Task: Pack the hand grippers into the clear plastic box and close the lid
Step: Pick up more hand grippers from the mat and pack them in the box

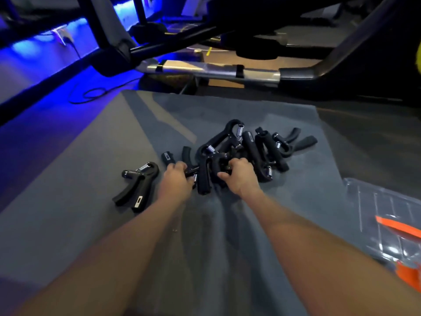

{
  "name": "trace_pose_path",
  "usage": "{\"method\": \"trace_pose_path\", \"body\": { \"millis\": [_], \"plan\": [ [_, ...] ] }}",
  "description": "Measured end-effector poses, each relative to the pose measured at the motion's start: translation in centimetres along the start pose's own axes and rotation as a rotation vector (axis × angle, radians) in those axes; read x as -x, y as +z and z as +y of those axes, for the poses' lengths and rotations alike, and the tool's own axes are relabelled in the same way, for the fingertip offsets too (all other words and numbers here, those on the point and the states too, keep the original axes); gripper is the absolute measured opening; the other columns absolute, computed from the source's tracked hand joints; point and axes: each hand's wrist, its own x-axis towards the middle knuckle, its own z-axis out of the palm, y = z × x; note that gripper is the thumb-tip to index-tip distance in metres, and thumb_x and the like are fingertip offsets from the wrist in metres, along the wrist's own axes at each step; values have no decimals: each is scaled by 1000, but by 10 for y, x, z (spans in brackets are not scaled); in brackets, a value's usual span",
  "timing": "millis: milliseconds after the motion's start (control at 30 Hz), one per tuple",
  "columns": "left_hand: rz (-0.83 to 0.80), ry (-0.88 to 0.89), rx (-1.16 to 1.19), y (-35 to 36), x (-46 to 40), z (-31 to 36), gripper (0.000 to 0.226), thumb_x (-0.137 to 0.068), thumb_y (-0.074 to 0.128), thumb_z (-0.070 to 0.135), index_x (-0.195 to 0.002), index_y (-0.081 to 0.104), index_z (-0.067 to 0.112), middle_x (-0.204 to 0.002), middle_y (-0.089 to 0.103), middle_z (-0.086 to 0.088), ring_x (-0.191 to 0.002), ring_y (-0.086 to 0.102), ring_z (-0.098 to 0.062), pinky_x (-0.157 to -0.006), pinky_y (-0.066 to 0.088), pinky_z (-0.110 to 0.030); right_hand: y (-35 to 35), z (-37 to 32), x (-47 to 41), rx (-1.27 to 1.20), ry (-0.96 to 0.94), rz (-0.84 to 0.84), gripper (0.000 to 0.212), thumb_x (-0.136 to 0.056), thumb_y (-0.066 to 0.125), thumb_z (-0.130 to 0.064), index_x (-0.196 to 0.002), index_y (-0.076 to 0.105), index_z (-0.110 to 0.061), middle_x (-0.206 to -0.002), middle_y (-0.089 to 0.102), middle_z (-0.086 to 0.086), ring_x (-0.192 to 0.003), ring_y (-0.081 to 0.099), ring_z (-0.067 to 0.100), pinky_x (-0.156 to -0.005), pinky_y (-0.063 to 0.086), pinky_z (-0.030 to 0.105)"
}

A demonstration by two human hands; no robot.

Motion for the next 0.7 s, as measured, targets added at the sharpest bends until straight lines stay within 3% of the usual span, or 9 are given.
{"method": "trace_pose_path", "body": {
  "millis": [267, 433, 500, 600, 700],
  "plan": [
    [-22, -143, 12, 23, -22, -14, 46, -88, 59, 28, -125, 41, 7, -132, 40, -17, -123, 43, -36, -102, 36, -41, 30, -7, -22, 129, -64, -38, 50, -87, 63, -22, -129, 43, -3, -134, 46, 16, -127, 41, 33, -106, 35, 36],
    [53, -248, 143, 29, -33, -15, 57, -83, 66, 20, -129, 37, 6, -131, 46, -24, -123, 46, -40, -103, 37, -43, 28, -9, -22, 194, -59, -109, 50, -89, 57, -22, -130, 41, 2, -136, 42, 20, -128, 38, 36, -106, 35, 37],
    [59, -193, 64, 29, -34, -17, 54, -87, 60, 17, -133, 35, 9, -132, 43, -24, -125, 41, -40, -103, 36, -45, 26, -7, -22, 191, -42, -140, 47, -91, 54, -23, -129, 41, 1, -136, 39, 20, -128, 36, 35, -106, 34, 37],
    [98, 30, -203, 30, -35, -30, 37, -92, 41, 9, -129, 46, 10, -130, 38, -18, -124, 34, -36, -102, 34, -44, 21, 0, -19, 200, -38, -144, 47, -93, 51, -24, -130, 38, 2, -137, 37, 20, -128, 34, 34, -107, 32, 36],
    [116, 270, -463, 28, -43, -48, 34, -91, 43, 11, -124, 51, 13, -140, 37, -11, -133, 29, -31, -111, 28, -40, 17, 6, -15, 226, -67, -123, 47, -93, 51, -20, -131, 36, 3, -136, 37, 21, -126, 35, 35, -108, 30, 35]
  ]
}}
